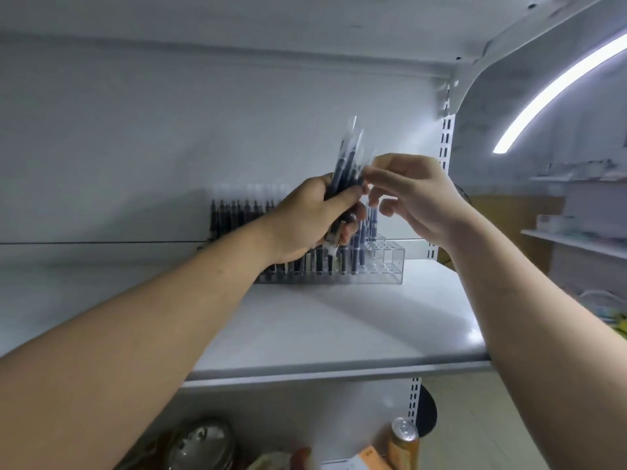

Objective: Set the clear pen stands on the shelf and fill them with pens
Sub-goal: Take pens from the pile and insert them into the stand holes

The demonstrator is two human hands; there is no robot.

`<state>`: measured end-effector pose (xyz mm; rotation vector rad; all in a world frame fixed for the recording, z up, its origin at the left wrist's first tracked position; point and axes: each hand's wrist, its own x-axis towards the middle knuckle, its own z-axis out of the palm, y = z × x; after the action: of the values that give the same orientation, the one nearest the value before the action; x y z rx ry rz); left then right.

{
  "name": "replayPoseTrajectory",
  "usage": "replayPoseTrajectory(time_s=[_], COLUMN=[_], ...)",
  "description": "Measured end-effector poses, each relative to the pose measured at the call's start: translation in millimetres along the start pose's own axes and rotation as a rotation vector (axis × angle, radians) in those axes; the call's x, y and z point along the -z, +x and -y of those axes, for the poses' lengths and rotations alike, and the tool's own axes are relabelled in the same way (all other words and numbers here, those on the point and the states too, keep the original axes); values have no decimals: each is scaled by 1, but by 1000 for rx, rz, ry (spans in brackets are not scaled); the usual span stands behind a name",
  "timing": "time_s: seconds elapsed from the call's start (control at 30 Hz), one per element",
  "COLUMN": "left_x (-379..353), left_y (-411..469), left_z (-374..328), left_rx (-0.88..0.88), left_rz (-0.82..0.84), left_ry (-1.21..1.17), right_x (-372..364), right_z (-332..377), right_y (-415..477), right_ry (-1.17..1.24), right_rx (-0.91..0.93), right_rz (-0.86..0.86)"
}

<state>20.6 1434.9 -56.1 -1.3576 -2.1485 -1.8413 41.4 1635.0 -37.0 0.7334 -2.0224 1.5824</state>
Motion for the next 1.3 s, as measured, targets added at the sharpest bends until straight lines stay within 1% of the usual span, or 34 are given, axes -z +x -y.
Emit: replayPoseTrajectory(time_s=[0.07,0.13,0.2,0.3,0.37,0.43,0.53,0.63,0.9,1.1,1.3], left_x=[-2,-1,1,5,7,9,10,11,14,13,14], left_y=[-2,-4,-7,-10,-10,-10,-11,-10,-9,-10,-11], left_z=[5,7,8,10,13,14,16,18,20,21,20], left_rx=[11,23,33,53,70,78,83,86,75,67,71], left_rz=[-1,6,8,-15,-15,-6,-4,-3,-6,-9,-19], left_ry=[28,50,52,26,16,24,15,7,-35,-11,5], right_x=[0,0,2,7,11,14,10,6,2,-3,-3], right_z=[-2,-2,-1,0,-2,-5,-13,-17,-22,-25,-24], right_y=[-2,-2,-1,1,3,2,2,4,4,-1,0], right_ry=[-24,44,140,190,166,21,-300,-460,-583,-661,-654], right_rx=[-21,-28,-1,60,91,107,124,106,45,23,8], right_rz=[-32,-92,-190,-362,-457,-498,-442,-377,-284,-124,-107])
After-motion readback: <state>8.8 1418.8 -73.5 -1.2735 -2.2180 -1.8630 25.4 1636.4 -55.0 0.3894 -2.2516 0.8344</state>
